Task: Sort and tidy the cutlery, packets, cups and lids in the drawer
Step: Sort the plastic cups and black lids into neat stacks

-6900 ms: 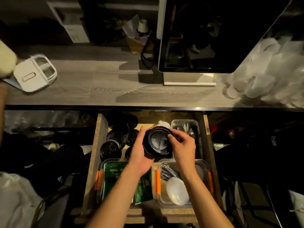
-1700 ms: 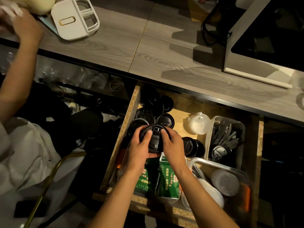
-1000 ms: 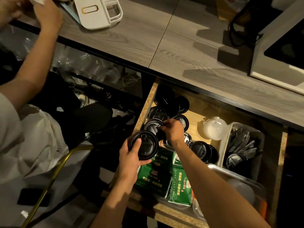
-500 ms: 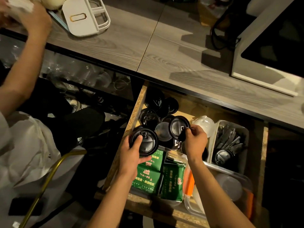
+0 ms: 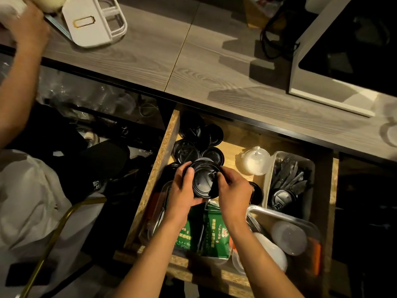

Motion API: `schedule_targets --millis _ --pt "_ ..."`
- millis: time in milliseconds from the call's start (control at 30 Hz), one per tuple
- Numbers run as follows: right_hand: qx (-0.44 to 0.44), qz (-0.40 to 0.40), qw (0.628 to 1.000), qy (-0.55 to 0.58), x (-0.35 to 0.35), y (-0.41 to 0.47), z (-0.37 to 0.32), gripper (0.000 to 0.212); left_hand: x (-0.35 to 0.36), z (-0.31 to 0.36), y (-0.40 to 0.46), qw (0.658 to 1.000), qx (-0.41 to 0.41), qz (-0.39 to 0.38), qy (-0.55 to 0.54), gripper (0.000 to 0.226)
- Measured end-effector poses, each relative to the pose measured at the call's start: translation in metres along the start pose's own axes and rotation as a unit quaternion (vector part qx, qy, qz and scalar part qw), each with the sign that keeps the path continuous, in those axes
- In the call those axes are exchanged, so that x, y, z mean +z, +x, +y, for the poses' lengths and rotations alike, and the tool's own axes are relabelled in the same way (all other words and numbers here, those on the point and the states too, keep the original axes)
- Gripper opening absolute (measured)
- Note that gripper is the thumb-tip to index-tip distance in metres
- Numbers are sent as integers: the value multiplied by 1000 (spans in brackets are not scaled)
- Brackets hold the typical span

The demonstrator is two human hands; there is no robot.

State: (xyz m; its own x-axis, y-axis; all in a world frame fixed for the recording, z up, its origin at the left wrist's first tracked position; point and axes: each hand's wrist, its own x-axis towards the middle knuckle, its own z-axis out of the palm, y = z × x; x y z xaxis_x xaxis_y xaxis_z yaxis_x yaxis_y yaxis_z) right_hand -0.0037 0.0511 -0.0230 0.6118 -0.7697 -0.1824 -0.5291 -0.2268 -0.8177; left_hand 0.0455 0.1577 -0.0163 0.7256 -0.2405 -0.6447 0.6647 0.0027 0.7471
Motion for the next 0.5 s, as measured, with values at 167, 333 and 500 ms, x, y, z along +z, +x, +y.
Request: schedule_targets --millis 167,333,500 --pt "-7 3 1000 -12 4 -5 6 29 4 -6 -2 999 -18 -44 -25 37" --pt "-61 -31 996 -50 -2 -4 5 29 2 -11 1 998 -52 -13 -28 27" --pt "-139 -112 982 -66 -10 8 3 28 -5 -8 0 997 -75 -22 1 21"
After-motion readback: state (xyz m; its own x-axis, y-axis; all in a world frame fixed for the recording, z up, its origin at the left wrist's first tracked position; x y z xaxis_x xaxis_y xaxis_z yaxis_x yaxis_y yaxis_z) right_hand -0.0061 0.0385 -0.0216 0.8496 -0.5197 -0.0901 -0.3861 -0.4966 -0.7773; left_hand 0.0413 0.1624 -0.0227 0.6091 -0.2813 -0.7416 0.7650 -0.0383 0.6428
